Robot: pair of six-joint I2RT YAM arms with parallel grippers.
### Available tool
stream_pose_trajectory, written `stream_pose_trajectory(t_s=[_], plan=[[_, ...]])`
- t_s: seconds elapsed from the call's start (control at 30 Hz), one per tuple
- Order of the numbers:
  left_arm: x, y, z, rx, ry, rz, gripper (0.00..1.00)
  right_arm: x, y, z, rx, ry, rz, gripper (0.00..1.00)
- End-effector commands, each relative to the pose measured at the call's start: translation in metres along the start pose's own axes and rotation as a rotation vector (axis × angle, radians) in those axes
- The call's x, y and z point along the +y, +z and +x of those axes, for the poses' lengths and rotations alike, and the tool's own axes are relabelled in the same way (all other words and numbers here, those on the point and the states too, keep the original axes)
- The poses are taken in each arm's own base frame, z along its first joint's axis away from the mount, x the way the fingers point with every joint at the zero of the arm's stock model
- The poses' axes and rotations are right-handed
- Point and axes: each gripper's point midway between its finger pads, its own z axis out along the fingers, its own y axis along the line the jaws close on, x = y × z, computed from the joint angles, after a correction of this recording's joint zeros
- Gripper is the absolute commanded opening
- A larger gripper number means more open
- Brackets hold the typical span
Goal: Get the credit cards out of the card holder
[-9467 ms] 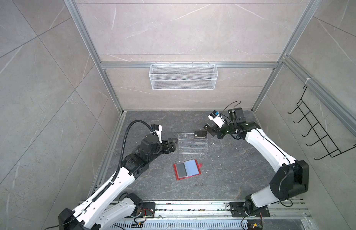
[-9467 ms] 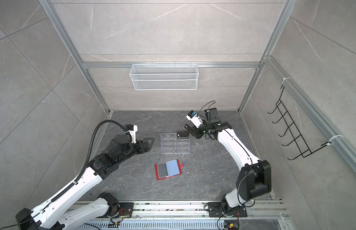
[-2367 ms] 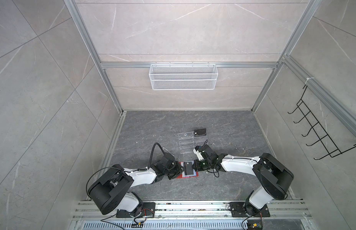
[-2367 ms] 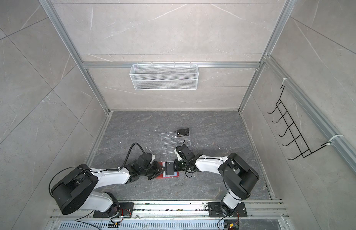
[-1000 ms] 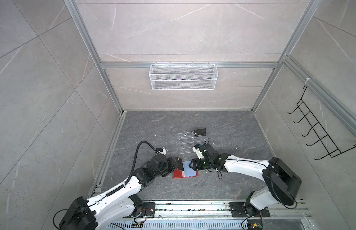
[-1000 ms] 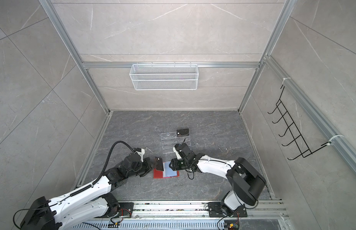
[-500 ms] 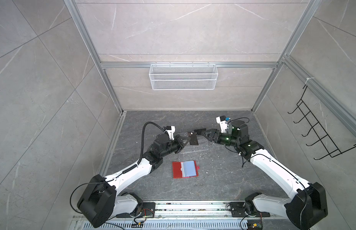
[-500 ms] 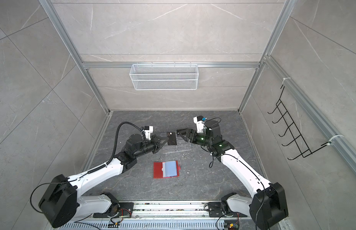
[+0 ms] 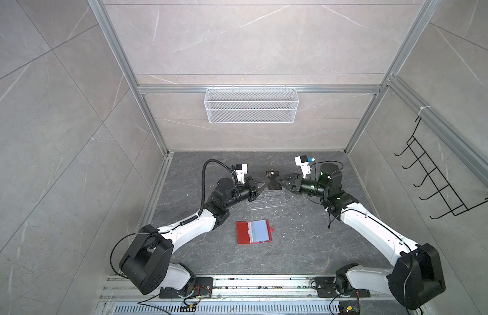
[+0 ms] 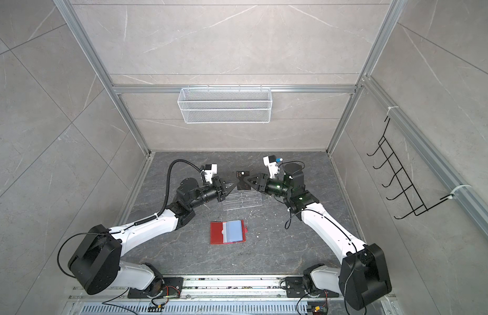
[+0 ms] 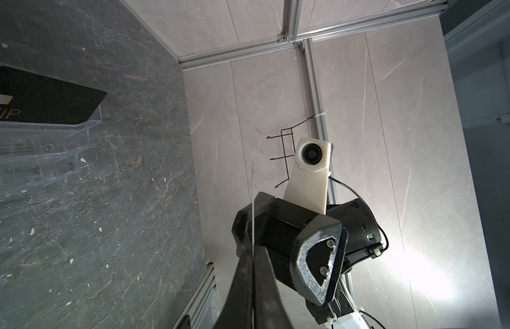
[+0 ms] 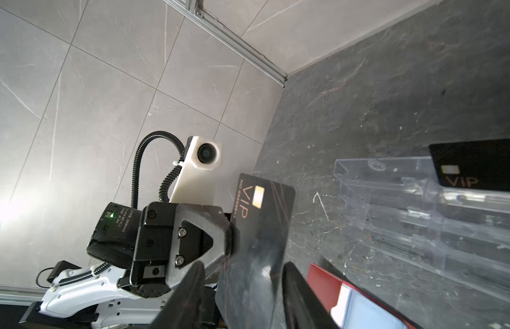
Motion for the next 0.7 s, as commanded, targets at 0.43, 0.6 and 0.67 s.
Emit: stream_pose_trajectory(t_s=[0.43, 0.6, 0.67], plan=[[-0.004, -0.008, 0.000, -0.003, 0.088, -0.051, 0.47, 0.000, -0.015, 0.002, 0.041, -0.134, 0.070, 0.00], [0.003, -0.054, -0.019, -0.117, 0.300, -0.358, 0.70, -0.029, -0.034, 0.005, 0.139, -0.360, 0.328, 0.00], [0.001, -0.074, -0.026, -0.150, 0.389, -0.451, 0.75, -0.042, -0.042, 0.003, 0.176, -0.471, 0.423, 0.00]])
